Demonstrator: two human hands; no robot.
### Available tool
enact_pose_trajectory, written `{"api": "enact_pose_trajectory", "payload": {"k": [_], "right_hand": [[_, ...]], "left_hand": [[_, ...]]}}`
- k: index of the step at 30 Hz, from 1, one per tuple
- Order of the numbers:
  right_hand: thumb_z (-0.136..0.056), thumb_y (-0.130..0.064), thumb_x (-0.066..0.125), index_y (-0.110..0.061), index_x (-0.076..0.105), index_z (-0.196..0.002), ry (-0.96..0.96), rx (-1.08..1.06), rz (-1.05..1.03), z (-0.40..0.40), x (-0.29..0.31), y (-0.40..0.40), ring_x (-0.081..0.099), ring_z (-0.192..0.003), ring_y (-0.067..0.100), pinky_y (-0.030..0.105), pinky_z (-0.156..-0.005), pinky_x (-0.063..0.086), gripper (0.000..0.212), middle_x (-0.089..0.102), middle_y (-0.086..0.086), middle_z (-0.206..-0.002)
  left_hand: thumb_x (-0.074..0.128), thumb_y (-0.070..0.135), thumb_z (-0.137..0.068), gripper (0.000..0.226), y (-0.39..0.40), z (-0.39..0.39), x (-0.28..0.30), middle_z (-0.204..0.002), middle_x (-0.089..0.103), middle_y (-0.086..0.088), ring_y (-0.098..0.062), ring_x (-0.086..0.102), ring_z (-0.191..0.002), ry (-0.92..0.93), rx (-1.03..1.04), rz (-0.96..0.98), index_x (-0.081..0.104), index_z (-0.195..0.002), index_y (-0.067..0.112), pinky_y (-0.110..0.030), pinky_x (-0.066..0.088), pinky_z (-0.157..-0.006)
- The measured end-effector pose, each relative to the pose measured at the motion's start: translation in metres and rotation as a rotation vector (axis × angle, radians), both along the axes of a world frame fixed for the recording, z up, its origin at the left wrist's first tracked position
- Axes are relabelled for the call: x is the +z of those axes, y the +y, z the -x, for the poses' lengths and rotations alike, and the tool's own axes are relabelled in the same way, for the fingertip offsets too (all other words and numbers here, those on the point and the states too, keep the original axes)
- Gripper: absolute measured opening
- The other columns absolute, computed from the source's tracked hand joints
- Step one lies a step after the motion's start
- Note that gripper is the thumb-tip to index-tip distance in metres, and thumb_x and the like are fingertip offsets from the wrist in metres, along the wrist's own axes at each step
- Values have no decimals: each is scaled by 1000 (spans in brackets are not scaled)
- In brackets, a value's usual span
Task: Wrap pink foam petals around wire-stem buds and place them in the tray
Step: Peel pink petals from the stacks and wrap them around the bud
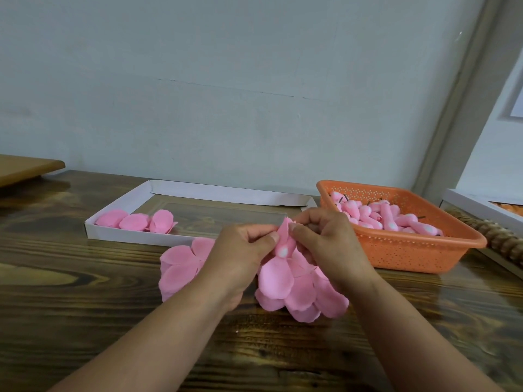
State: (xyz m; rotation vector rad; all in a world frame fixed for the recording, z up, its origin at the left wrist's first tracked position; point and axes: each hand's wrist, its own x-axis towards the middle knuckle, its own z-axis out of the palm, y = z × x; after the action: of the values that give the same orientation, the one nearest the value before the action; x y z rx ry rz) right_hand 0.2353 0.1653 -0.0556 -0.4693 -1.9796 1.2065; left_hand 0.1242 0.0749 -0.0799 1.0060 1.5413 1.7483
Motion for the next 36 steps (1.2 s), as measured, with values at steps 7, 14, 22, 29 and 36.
{"api": "enact_pose_trajectory", "payload": {"k": [7, 14, 22, 29, 36], "right_hand": [[-88, -3, 60, -6, 62, -71, 0, 47, 60, -1, 0, 2, 39, -36, 4, 15, -37, 33, 17, 52, -5, -42], [-89, -4, 61, -1, 63, -76, -16, 48, 57, 1, -2, -2, 42, -35, 0, 13, -37, 32, 13, 52, -6, -43], [-86, -8, 65, 1, 64, -79, -25, 8, 68, 3, -4, -8, 47, -39, 0, 15, -39, 36, 11, 56, -6, -45], [-87, 4, 55, -10, 66, -88, 47, 63, 95, -6, 2, 9, 47, -43, 9, 21, -43, 36, 19, 60, -2, -53], [-67, -4, 67, -30, 63, -116, -244, 387, -284, -33, 14, 24, 31, -135, -2, 24, -104, 35, 55, 42, -13, -144]], "left_hand": [[60, 12, -90, 16, -1, 2, 1, -92, 75, -10, -26, 72, -85, -159, -122, 42, 74, -98, 11, -34, 56, -74], [62, 12, -87, 19, -2, 4, 1, -97, 74, -15, -27, 70, -90, -206, -156, 29, 73, -100, 4, -31, 58, -75], [56, 5, -90, 24, -5, 3, 3, -101, 70, -19, -32, 67, -95, -323, -223, 55, 67, -110, -1, -38, 56, -85], [51, 2, -92, 22, -7, 3, 10, -99, 68, -20, -29, 61, -94, -439, -239, 35, 66, -106, -3, -36, 55, -83], [63, 15, -72, 42, -12, 9, 19, -117, 65, -20, -32, 58, -114, -626, -275, 41, 67, -112, 2, -43, 44, -103]]}}
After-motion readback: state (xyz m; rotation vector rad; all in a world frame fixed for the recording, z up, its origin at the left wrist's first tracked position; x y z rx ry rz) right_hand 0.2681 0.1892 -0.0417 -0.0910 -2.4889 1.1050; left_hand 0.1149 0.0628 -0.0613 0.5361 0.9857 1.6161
